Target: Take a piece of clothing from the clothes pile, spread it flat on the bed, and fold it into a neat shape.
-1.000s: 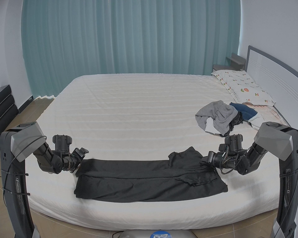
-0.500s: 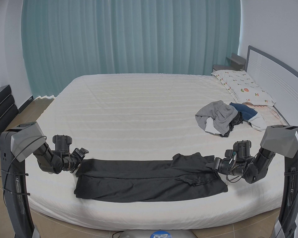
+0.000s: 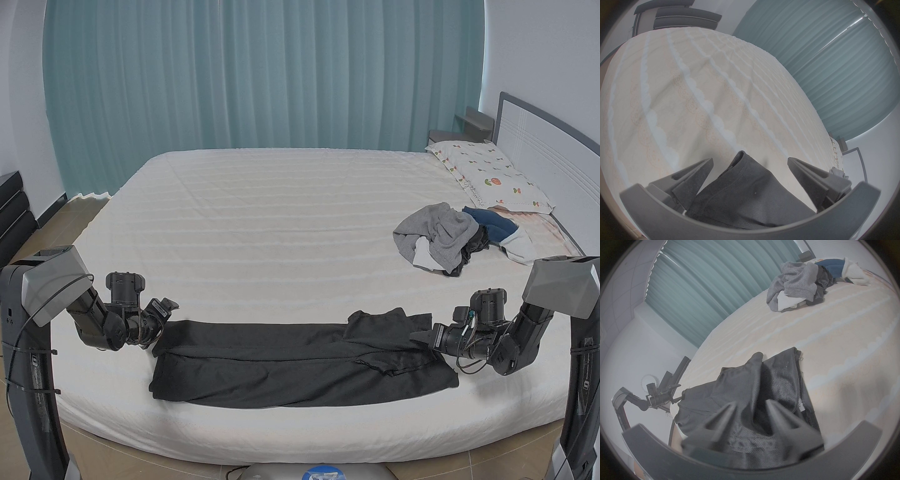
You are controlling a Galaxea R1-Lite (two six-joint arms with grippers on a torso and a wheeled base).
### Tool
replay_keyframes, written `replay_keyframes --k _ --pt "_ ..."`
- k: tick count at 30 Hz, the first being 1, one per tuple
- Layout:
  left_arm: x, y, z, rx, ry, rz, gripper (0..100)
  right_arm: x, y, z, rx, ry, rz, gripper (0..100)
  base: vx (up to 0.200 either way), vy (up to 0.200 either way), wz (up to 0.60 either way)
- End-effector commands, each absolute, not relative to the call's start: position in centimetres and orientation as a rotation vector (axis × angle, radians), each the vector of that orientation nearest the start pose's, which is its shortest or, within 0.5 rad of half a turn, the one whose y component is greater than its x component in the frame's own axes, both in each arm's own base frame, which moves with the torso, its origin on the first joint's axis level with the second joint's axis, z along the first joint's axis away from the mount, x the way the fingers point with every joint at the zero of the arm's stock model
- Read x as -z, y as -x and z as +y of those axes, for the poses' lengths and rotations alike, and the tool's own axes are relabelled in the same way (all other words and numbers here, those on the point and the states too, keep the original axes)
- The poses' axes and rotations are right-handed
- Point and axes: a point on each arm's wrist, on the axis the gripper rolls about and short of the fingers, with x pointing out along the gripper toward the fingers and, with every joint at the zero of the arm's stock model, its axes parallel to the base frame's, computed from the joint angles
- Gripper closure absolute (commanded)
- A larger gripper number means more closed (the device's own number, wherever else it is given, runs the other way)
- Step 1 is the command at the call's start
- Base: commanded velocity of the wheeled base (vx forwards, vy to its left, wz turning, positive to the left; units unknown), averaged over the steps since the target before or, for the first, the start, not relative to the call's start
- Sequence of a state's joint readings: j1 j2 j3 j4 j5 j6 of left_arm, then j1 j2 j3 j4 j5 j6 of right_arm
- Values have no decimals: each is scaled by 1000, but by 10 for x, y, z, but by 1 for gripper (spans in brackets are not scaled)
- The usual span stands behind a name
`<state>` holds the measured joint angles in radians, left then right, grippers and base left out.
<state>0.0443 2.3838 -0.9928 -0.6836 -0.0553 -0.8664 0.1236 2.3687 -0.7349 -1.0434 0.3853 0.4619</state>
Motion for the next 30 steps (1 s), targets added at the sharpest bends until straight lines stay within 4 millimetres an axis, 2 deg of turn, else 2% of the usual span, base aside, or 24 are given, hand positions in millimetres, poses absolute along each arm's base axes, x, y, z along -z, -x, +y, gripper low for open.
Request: replay_keyframes --k 1,4,7,12,15,19,30 --pt "19 -401 17 -297 865 667 0 11 -351 54 -331 -557 687 0 0 0 0" --pt "19 -401 17 -297 865 667 0 0 -341 56 -304 -628 694 0 0 0 0" --pt "19 -401 17 -297 865 667 0 -14 -321 67 -245 -759 725 0 0 0 0" --pt "19 -401 17 -297 865 667 0 -17 -306 85 -170 -866 754 0 0 0 0" --pt "19 -401 17 -297 865 667 0 -7 -296 101 -110 -869 787 0 0 0 0" --pt "19 -401 17 -297 865 667 0 15 -292 108 -82 -835 850 0 0 0 0" --pt "19 -401 17 -296 863 666 0 27 -298 111 -77 -831 850 0 0 0 0"
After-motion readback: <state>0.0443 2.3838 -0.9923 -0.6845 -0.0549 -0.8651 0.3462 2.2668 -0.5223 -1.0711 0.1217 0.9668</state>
